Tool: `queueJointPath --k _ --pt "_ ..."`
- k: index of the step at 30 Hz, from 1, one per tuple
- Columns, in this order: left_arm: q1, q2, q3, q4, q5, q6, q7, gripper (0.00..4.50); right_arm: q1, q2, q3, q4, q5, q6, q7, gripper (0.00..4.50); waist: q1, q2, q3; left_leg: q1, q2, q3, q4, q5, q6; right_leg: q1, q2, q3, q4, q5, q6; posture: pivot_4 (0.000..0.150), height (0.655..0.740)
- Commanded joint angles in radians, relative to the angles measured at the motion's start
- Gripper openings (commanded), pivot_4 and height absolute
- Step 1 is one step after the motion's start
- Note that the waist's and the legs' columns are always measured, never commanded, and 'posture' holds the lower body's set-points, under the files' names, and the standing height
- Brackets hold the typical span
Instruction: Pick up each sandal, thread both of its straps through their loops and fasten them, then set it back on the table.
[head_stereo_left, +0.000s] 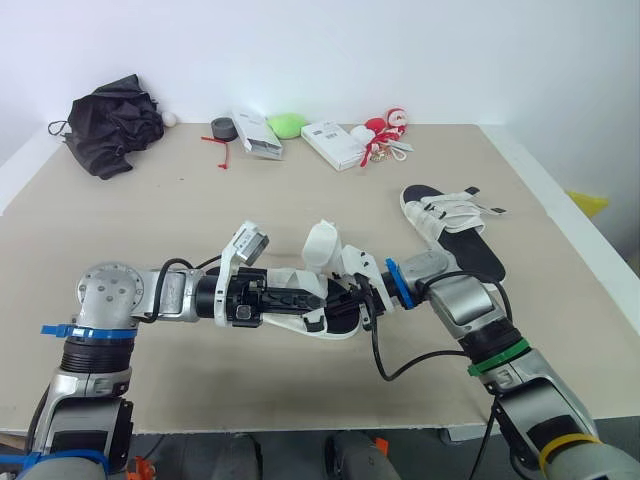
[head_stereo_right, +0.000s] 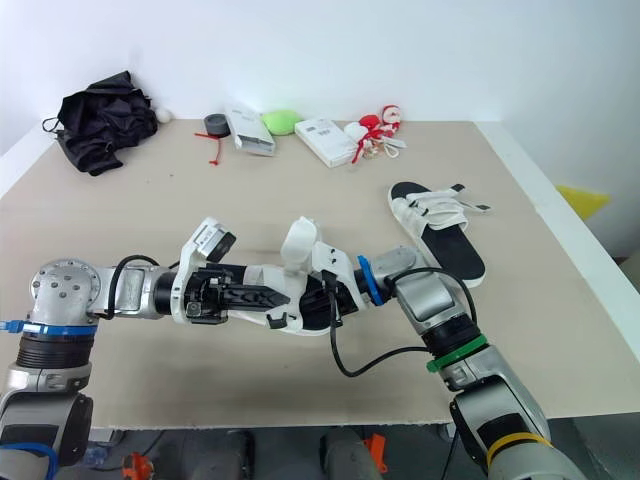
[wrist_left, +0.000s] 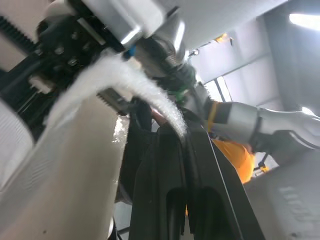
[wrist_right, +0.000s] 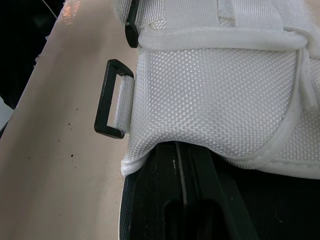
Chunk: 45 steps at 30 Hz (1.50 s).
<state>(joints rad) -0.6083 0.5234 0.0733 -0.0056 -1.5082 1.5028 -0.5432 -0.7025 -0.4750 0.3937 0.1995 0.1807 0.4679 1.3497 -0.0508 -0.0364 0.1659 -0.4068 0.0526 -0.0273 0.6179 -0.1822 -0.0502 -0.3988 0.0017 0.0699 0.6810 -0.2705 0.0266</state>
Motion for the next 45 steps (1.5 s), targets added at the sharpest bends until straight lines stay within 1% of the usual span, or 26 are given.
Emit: queueJointPath --k 1,4,6,8,14,16,17,18,21,22,23,29,35,40,42,45 --pt "-0.116 0.009 0.005 0.170 0.128 -0.065 -0.060 0.07 0.034 -0.001 0.057 0.026 -0.043 0.014 -0.004 0.00 0.001 0.000 0.000 0.000 0.000 -0.001 0.000 0.000 0.000 0.000 0.000 -0.001 0.000 0.000 0.000 0.150 0.7400" --pt "-0.168 -0.009 0.007 0.303 0.218 -0.081 -0.065 0.07 0.033 0.001 0.057 0.026 -0.042 0.015 -0.005 0.00 -0.002 0.000 0.000 0.000 -0.001 -0.002 0.000 0.000 0.000 0.000 0.001 0.000 0.000 0.000 -0.001 0.150 0.7400" --pt "-0.183 -0.011 -0.022 0.349 0.281 -0.082 -0.110 0.07 0.034 0.002 0.058 0.025 -0.042 0.016 -0.006 0.00 -0.002 0.000 0.000 0.000 -0.001 -0.001 0.000 0.000 0.000 -0.001 0.001 0.001 0.000 0.000 0.000 0.150 0.7400" --pt "-0.186 -0.009 -0.078 0.371 0.351 -0.091 -0.177 0.07 0.035 0.003 0.057 0.023 -0.042 0.018 -0.008 0.00 -0.002 0.000 0.000 -0.001 -0.001 -0.002 -0.001 0.000 0.000 -0.001 0.001 0.001 0.000 0.000 0.000 0.150 0.7400" --pt "-0.177 -0.023 -0.191 0.401 0.501 -0.139 -0.347 0.07 0.045 -0.003 0.051 0.011 -0.038 0.025 -0.012 0.00 -0.001 0.000 0.000 0.000 -0.001 -0.002 -0.001 0.000 -0.001 -0.001 0.001 0.001 0.000 0.000 0.000 0.150 0.7400" --pt "-0.189 -0.039 -0.183 0.445 0.534 -0.163 -0.368 0.60 0.049 -0.006 0.049 0.006 -0.038 0.028 -0.014 0.00 -0.001 0.000 0.000 0.000 -0.001 -0.002 -0.001 0.000 -0.001 -0.001 0.001 0.000 0.000 0.000 0.000 0.150 0.7400" --pt "-0.201 -0.052 -0.171 0.481 0.557 -0.184 -0.368 0.68 0.050 -0.006 0.048 0.004 -0.037 0.029 -0.015 0.00 0.000 0.000 0.000 0.000 -0.001 -0.002 -0.001 0.000 -0.001 -0.001 0.001 0.000 0.000 0.000 0.000 0.150 0.7400" --pt "-0.225 -0.071 -0.139 0.548 0.580 -0.211 -0.345 1.20 0.050 -0.007 0.047 0.004 -0.037 0.030 -0.016 0.00 0.000 0.000 0.000 0.000 -0.001 -0.002 -0.001 0.000 -0.001 -0.001 0.001 0.000 0.000 0.000 0.000 0.150 0.7400" --pt "-0.276 -0.104 -0.076 0.674 0.628 -0.258 -0.308 2.15 0.050 -0.008 0.046 0.005 -0.036 0.031 -0.017 0.00 0.001 0.000 0.000 0.000 -0.001 -0.002 0.000 0.000 0.000 0.000 0.001 0.000 0.000 0.000 0.000 0.150 0.7400" --pt "-0.289 -0.110 -0.061 0.709 0.646 -0.271 -0.293 2.72 0.050 -0.009 0.046 0.006 -0.036 0.031 -0.018 0.00 0.001 0.000 0.000 0.000 -0.001 -0.002 0.000 0.000 0.000 0.000 0.001 0.000 0.000 0.000 0.000 0.150 0.7400" --pt "-0.298 -0.114 -0.051 0.732 0.659 -0.279 -0.287 3.12 0.049 -0.009 0.046 0.006 -0.036 0.031 -0.018 0.00 0.001 0.000 0.000 0.000 -0.002 -0.002 0.000 0.000 0.000 0.000 0.001 0.000 0.000 0.000 0.000 0.150 0.7400" --pt "-0.317 -0.133 0.009 0.777 0.668 -0.259 -0.312 3.12 0.046 -0.012 0.047 0.009 -0.032 0.032 -0.021 0.00 0.000 0.000 0.000 0.001 -0.004 -0.004 0.000 0.003 0.000 0.002 0.001 0.002 0.000 0.002 0.001 0.150 0.7400" --pt "-0.335 -0.155 0.075 0.782 0.638 -0.231 -0.316 3.12 0.048 -0.013 0.048 0.004 -0.031 0.036 -0.022 0.00 0.000 0.000 0.000 0.001 -0.004 -0.004 0.000 0.003 -0.001 0.002 0.001 0.002 0.000 0.002 0.001 0.150 0.7400" --pt "-0.394 -0.161 0.192 0.841 0.592 -0.213 -0.301 3.12 0.048 -0.014 0.047 0.006 -0.030 0.036 -0.022 0.00 0.000 0.000 0.000 0.000 -0.004 -0.004 0.000 0.003 -0.001 0.001 0.001 0.002 0.000 0.002 0.002 0.150 0.7400" --pt "-0.413 -0.161 0.222 0.879 0.598 -0.231 -0.284 3.12 0.047 -0.013 0.047 0.006 -0.030 0.036 -0.023 0.00 0.000 -0.001 0.000 0.000 -0.004 -0.004 0.000 0.003 -0.001 0.001 0.001 0.002 0.000 0.002 0.002 0.150 0.7400" --pt "-0.412 -0.171 0.213 0.891 0.650 -0.248 -0.267 3.12 0.043 -0.008 0.046 0.010 -0.031 0.035 -0.023 0.00 -0.001 -0.001 0.000 -0.001 -0.004 -0.004 -0.001 0.003 -0.001 0.000 0.001 0.002 0.000 0.001 0.002 0.150 0.7400"
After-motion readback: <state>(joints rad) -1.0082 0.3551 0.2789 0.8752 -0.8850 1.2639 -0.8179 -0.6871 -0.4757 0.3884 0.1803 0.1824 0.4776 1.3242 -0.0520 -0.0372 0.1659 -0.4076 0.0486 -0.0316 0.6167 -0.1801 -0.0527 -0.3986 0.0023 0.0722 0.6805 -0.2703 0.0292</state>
